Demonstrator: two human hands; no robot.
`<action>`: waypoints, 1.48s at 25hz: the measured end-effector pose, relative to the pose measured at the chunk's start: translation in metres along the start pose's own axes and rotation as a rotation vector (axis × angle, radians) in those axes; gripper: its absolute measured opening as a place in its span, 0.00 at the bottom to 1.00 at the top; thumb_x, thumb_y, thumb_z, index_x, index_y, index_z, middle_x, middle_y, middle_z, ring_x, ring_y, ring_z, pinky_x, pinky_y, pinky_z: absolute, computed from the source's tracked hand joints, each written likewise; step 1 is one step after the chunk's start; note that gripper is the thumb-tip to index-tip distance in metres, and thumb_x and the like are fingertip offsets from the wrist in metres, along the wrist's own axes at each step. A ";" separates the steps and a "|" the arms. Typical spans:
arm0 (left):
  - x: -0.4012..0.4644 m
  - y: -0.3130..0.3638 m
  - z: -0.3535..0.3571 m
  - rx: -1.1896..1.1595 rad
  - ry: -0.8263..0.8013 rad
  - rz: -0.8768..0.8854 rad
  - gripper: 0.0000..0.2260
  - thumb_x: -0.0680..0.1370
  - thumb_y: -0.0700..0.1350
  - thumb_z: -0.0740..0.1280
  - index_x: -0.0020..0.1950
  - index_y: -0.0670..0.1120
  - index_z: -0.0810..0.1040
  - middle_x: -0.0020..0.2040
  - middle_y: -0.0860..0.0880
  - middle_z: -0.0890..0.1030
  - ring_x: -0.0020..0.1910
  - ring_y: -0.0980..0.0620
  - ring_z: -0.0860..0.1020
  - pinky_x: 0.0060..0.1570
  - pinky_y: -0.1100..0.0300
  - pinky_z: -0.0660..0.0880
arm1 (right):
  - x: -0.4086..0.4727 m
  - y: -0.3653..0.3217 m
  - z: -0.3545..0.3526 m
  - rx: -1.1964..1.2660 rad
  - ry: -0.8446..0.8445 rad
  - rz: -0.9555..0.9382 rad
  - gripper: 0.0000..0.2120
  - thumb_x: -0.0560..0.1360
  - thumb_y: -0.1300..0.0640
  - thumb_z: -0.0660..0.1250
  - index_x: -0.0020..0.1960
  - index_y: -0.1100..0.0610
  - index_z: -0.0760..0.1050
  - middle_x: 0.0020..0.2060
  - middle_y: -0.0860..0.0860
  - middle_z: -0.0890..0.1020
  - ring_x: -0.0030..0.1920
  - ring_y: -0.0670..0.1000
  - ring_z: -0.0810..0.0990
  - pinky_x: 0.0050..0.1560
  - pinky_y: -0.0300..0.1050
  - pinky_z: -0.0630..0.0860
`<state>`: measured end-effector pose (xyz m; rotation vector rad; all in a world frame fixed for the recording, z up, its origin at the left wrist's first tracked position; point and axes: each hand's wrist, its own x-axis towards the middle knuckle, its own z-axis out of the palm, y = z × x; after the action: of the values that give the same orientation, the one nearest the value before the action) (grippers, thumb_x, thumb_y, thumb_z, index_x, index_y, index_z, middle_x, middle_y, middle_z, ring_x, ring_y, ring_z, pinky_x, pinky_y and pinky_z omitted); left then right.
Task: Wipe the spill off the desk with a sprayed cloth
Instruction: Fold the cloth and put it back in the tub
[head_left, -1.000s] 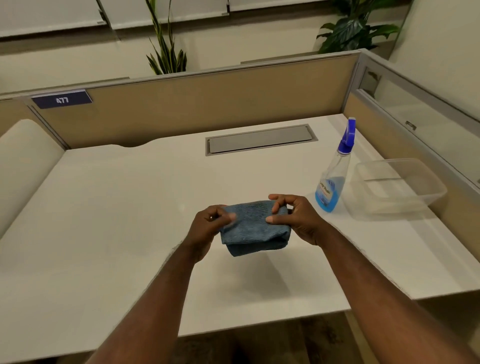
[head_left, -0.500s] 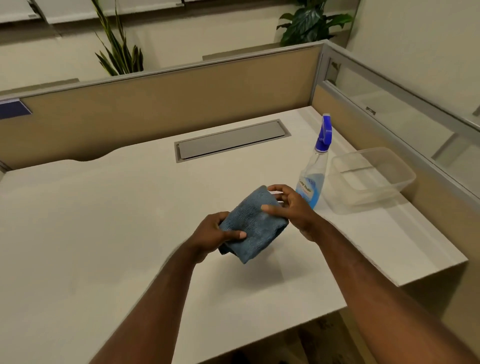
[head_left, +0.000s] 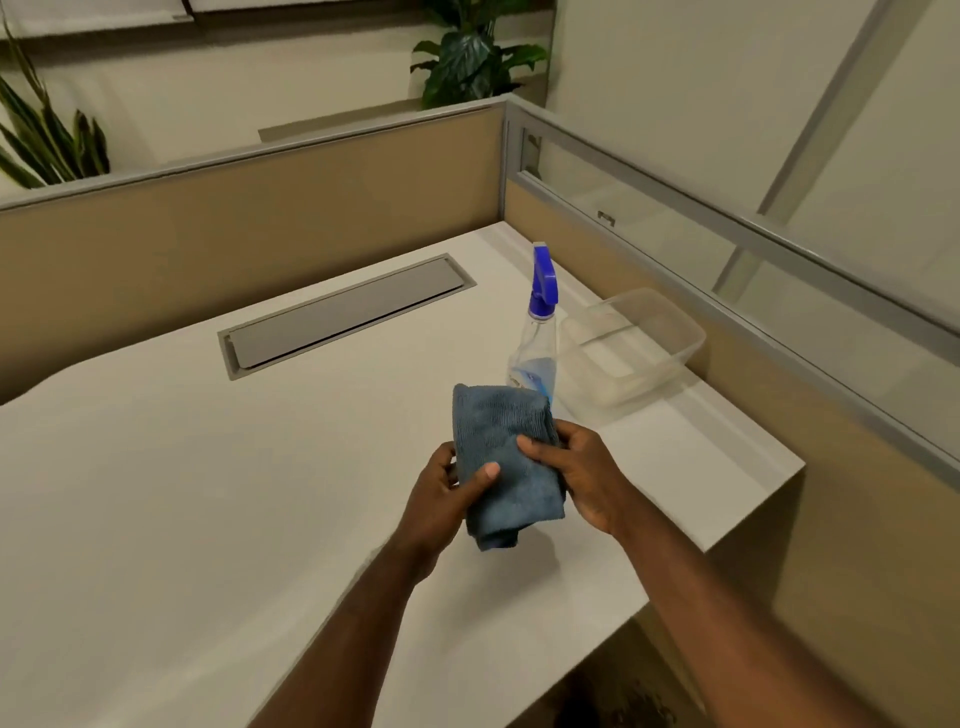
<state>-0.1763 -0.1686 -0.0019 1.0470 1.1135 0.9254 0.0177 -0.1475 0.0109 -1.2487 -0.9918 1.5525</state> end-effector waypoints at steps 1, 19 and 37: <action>0.003 -0.002 0.007 0.004 -0.016 0.011 0.20 0.73 0.52 0.73 0.62 0.52 0.75 0.58 0.50 0.83 0.55 0.50 0.83 0.50 0.50 0.81 | -0.004 0.000 -0.012 -0.046 0.009 -0.014 0.21 0.67 0.51 0.77 0.57 0.57 0.80 0.53 0.56 0.85 0.55 0.58 0.83 0.53 0.57 0.81; 0.161 0.066 0.216 0.276 0.347 0.267 0.15 0.79 0.51 0.65 0.65 0.55 0.71 0.58 0.54 0.80 0.55 0.54 0.79 0.54 0.49 0.80 | 0.118 -0.109 -0.203 -0.064 0.008 -0.165 0.14 0.73 0.58 0.71 0.58 0.58 0.78 0.51 0.55 0.85 0.51 0.55 0.85 0.48 0.49 0.82; 0.235 0.044 0.215 0.876 0.395 0.047 0.36 0.74 0.46 0.72 0.77 0.46 0.58 0.73 0.44 0.66 0.70 0.47 0.67 0.63 0.62 0.63 | 0.203 -0.084 -0.224 -0.562 -0.061 -0.199 0.23 0.76 0.59 0.67 0.65 0.43 0.63 0.45 0.44 0.77 0.45 0.43 0.79 0.41 0.41 0.79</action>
<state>0.0788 0.0273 0.0078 1.6322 1.9193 0.6871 0.2298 0.0832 -0.0045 -1.4251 -1.6136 1.1986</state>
